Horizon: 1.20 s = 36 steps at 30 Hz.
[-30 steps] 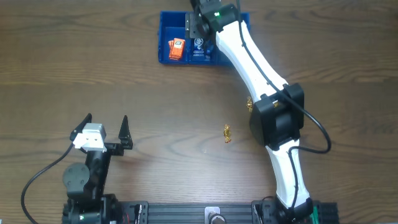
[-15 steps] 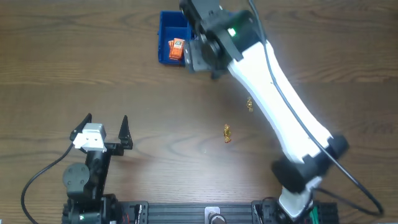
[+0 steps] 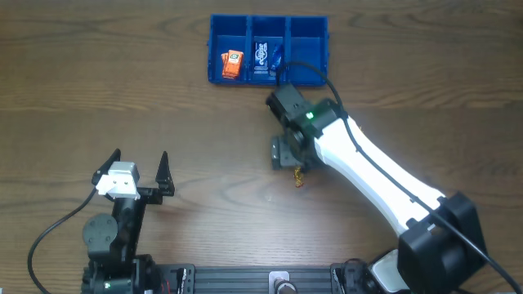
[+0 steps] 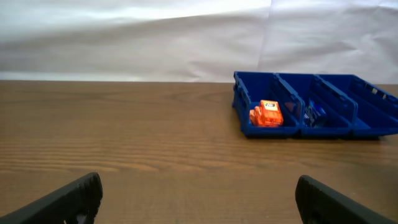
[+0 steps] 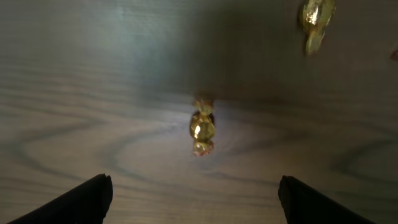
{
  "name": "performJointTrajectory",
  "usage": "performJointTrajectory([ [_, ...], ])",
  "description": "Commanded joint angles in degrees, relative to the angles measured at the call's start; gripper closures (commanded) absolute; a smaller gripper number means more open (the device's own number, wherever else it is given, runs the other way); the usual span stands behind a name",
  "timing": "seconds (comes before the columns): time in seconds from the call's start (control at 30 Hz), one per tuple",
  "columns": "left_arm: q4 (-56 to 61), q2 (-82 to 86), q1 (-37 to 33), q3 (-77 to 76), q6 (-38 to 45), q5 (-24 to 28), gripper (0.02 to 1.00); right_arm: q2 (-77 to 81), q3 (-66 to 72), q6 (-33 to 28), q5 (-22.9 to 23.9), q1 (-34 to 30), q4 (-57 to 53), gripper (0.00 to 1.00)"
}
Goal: Sort Candies Into Trays
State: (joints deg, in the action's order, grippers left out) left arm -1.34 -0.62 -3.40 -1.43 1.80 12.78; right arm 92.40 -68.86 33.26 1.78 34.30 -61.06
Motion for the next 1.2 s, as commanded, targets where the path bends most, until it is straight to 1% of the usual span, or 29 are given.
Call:
performJointTrajectory([
  [0.03, -1.9, 0.4, -0.3, 1.1, 0.8, 0.6, 0.023, -1.0, 8.0, 1.5, -1.5, -1.0, 5.0, 0.121],
  [0.27, -1.9, 0.4, -0.3, 1.1, 0.8, 0.6, 0.023, 0.2, 12.6, 0.8, -1.5, -1.9, 12.5, 0.108],
  [0.33, -1.9, 0.4, -0.3, 1.1, 0.8, 0.6, 0.02, 1.4, 13.0, -0.2, -1.5, -1.9, 14.1, 0.108],
  [0.63, -1.9, 0.4, -0.3, 1.1, 0.8, 0.6, 0.02, 5.9, 13.0, -0.7, 0.2, -1.9, 14.9, 0.123],
  [0.67, -1.9, 0.4, -0.3, 1.1, 0.8, 0.6, 0.02, 6.3, 13.0, -0.7, 0.3, -1.7, 15.0, 0.15],
  [1.0, -1.9, 0.4, -0.3, 1.1, 0.8, 0.6, 0.02, 8.7, 13.0, -0.7, 0.3, -1.5, 16.5, 0.244],
  [1.2, -1.9, 0.4, -0.3, 1.1, 0.8, 0.6, 0.02, 9.8, 13.0, -0.6, 0.2, -1.2, 17.3, 0.364],
])
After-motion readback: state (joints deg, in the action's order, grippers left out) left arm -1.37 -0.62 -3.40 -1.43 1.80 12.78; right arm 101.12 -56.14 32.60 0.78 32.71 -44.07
